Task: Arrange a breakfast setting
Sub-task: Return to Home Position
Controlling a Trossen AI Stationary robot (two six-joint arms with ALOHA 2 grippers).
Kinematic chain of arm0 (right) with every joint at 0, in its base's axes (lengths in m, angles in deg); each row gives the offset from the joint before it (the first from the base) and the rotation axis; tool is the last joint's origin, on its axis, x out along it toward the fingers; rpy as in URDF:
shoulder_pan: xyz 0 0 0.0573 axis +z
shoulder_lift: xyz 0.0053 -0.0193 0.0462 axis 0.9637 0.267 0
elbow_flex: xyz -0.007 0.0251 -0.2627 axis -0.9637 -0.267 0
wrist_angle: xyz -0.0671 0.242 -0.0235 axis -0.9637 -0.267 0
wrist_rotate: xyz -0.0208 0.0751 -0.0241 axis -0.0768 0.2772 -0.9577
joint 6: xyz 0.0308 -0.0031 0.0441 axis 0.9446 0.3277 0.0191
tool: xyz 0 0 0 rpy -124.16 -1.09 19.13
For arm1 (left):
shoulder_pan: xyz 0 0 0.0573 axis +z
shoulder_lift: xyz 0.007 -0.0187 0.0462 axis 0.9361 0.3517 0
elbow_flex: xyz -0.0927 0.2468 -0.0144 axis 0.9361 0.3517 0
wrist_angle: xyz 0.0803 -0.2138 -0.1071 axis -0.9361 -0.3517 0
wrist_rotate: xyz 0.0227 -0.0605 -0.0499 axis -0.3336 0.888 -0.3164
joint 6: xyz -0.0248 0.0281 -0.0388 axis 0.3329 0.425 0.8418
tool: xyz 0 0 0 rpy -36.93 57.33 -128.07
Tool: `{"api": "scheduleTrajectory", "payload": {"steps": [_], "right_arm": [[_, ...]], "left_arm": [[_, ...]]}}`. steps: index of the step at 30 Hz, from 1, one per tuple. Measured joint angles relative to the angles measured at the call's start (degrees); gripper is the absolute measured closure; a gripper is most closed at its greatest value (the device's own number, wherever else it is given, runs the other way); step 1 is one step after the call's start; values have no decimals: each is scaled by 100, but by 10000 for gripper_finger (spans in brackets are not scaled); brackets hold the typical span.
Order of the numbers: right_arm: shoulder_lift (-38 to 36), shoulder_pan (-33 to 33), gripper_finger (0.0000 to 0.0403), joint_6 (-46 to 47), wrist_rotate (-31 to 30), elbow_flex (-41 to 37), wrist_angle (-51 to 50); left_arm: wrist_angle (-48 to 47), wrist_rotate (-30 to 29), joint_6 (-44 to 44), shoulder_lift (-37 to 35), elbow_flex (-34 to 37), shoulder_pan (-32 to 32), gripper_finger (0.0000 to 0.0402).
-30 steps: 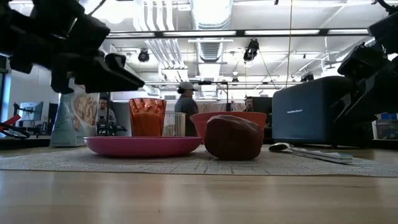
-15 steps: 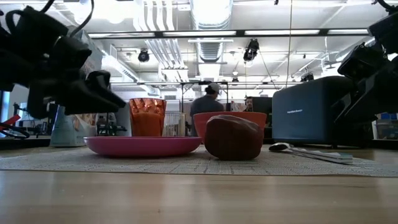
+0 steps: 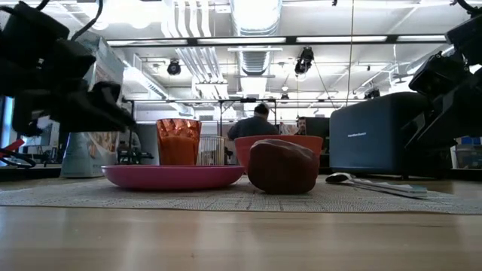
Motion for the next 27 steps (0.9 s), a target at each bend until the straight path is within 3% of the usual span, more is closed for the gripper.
{"api": "scheduleTrajectory", "payload": {"steps": [7,27], "right_arm": [[0,0,280,0,0,-2,-2],[0,0,280,0,0,-2,0]], "left_arm": [[-2283,29,6,-1488,-11,59,269],[-2210,41,2,-2849,-116,68,269]]}}
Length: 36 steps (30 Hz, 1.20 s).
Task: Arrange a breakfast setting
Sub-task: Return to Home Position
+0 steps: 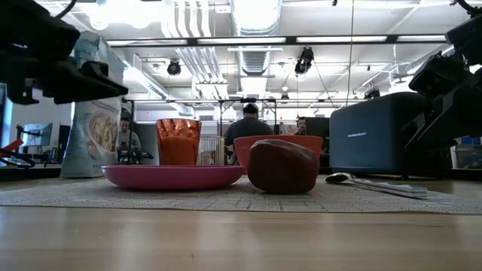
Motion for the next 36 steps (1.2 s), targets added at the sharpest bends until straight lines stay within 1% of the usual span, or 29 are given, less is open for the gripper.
{"api": "scheduleTrajectory", "payload": {"steps": [8,36], "right_arm": [[0,0,280,0,0,0,0],[0,0,280,0,0,0,-2]], "left_arm": [[81,-1,0,56,-122,0,269],[78,-1,0,377,-127,0,269]]}}
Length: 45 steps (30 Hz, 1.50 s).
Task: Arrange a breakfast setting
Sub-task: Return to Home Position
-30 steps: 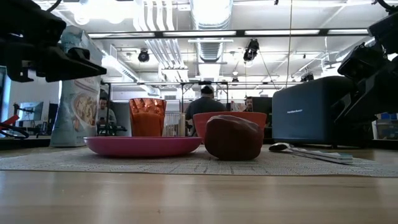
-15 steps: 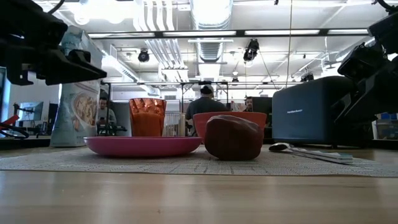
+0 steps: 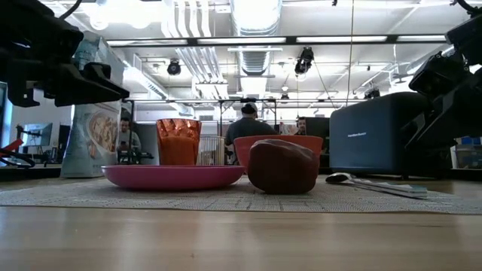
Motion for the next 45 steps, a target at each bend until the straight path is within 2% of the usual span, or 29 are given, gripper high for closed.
{"api": "scheduleTrajectory", "payload": {"steps": [45], "right_arm": [[0,0,280,0,0,0,0]], "left_arm": [[1,0,0,125,0,0,269]]}}
